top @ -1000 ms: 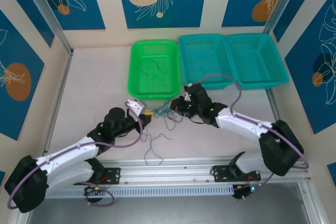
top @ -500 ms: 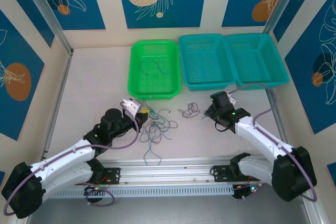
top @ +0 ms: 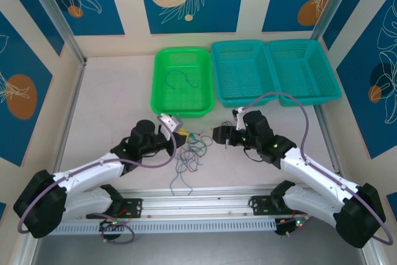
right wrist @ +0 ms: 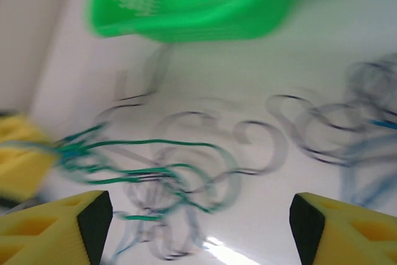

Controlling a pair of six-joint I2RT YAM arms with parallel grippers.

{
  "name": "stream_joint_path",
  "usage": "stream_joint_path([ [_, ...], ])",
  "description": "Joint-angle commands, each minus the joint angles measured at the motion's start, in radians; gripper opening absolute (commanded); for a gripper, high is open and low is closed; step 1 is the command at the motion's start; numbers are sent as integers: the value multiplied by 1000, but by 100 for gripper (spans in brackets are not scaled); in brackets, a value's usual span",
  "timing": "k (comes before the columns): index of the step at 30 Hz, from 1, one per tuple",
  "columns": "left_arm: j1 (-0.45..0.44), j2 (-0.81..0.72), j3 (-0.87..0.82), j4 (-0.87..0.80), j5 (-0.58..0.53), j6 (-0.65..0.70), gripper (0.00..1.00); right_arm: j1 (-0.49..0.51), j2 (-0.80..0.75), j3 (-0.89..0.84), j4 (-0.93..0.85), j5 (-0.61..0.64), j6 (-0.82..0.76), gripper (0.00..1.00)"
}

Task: Untangle the cables

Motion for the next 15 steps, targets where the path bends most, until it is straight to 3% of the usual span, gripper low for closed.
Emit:
stream_joint_path([
  [1, 1, 33, 66, 54, 73, 24, 0, 89, -14, -28, 213, -128, -74, 76],
  [4, -4, 53, 85, 75, 82, 9, 0, 176, -1, -80, 313, 32, -136, 74],
  [7, -11, 59, 84, 92, 86, 0, 0, 207, 49, -138, 481, 166, -234, 66],
  [11, -18, 51, 82, 82, 85, 0, 0, 216, 168, -183, 748, 143, -374, 58],
  [15, -20, 40, 81, 72, 86, 2, 0, 226, 280, -150, 842, 168, -443, 60],
])
